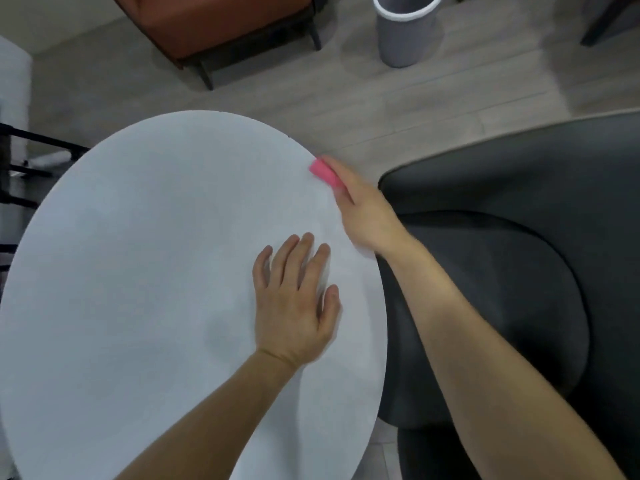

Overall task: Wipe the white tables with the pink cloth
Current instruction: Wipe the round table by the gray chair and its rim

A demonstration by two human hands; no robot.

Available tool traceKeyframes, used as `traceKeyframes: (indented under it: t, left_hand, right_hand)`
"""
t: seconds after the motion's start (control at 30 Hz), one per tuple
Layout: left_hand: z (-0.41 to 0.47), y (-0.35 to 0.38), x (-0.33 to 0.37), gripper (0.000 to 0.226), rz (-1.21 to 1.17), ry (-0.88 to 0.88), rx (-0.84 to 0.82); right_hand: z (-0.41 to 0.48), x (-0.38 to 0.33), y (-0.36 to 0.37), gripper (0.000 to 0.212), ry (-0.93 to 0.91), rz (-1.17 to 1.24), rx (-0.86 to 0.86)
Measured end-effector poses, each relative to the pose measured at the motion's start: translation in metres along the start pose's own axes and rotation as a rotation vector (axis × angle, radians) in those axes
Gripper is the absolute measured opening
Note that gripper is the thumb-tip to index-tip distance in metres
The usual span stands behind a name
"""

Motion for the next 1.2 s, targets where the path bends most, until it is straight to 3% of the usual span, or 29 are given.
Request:
traceKeyframes:
  t: [0.13,0.3,0.57,0.87,1.03,1.2]
  left_hand:
    - [0.002,-0.004,0.002,0.058,-0.03,-0.024,-0.008]
    - [0.002,-0.008,0.006,0.06,-0.025,-0.015,-0.003]
    - [0.007,-0.01,0.007,0.057,0.021,-0.002,-0.022]
    - [0.008,-0.017,0.008,0.061,0.051,0.031,-0.105]
    - [-0.01,-0.019,-0.014,0.058,-0.057,0.247,-0.213]
    - [-0.115,-0.048,-0.062,0.05,-0.173,0.557,-0.216]
  right_hand:
    - [0.099,-0.034,0.016,0.049,0.019,-0.07,-0.098]
    - [0.077,-0.03,0.011,0.048,0.02,-0.064,-0.066]
    - [-0.06,0.025,0.008,0.045,0.061,0.154,0.268]
    - [-0.227,0.052,0.087,0.05,0.168,0.214,0.729]
    - [-0.302,0.056,0.152,0.054,0.263,0.224,0.928]
    - [-0.36,0.049,0.233,0.056,0.307,0.314,1.034]
Point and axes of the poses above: each hand's wrist, its own z-axis towards the middle knuckle, its own y-axis out of the palm, x = y × z, the point moved 3 cm from there along z, towards the middle knuckle, and after that the axes turned 7 degrees about z, right-handed, at the moved point
